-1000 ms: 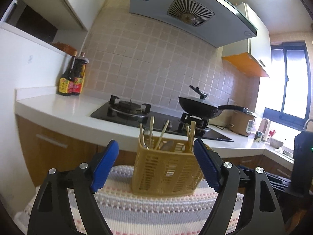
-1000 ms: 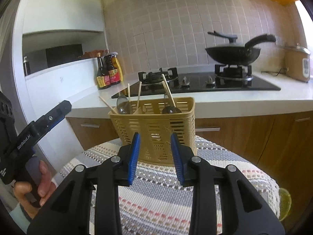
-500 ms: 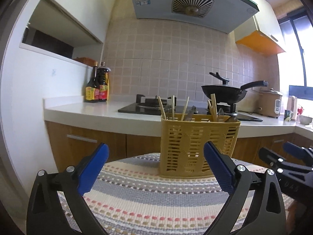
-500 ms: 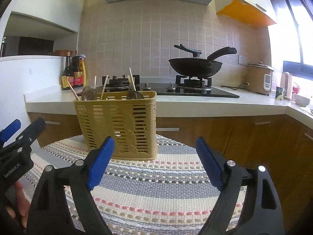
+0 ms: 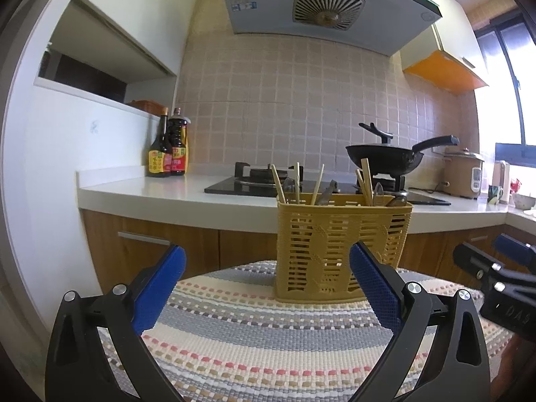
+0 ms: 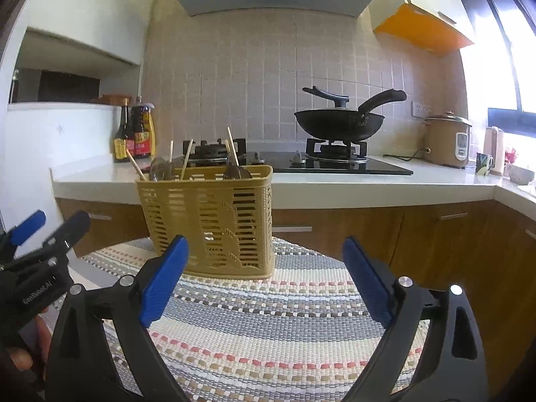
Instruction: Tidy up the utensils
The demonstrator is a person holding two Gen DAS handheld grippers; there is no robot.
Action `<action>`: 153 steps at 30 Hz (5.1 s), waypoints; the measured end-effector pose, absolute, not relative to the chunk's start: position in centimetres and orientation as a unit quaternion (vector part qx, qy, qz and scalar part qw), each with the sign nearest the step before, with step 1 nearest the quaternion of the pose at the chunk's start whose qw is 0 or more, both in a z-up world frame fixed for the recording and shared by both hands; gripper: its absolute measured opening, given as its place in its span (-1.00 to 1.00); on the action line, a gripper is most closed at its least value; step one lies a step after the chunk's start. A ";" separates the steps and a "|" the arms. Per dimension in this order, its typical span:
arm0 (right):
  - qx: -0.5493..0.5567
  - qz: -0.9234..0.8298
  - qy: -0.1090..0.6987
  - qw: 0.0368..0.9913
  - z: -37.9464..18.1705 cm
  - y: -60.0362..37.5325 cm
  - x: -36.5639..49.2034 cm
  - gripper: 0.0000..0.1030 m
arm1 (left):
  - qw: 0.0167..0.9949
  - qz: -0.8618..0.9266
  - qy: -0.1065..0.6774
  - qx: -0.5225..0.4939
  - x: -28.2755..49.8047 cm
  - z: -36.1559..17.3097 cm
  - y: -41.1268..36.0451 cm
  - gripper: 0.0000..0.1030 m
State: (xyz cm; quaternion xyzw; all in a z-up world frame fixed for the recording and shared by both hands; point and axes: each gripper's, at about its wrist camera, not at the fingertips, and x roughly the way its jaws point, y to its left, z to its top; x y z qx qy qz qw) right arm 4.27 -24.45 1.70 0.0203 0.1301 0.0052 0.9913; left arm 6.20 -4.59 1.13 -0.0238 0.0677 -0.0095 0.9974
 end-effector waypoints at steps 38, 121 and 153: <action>0.023 0.004 0.147 0.989 1.5 -24.4 4.5 0.85 | 0.995 -0.022 0.098 -0.004 6.6 0.7 -5.5 0.85; 0.035 0.001 0.156 0.987 1.4 -24.9 4.8 0.85 | 0.994 -0.016 0.109 0.010 6.8 0.5 -5.9 0.85; 0.032 0.002 0.157 0.987 1.3 -24.7 4.8 0.85 | 0.993 -0.017 0.116 0.009 7.1 0.3 -5.8 0.85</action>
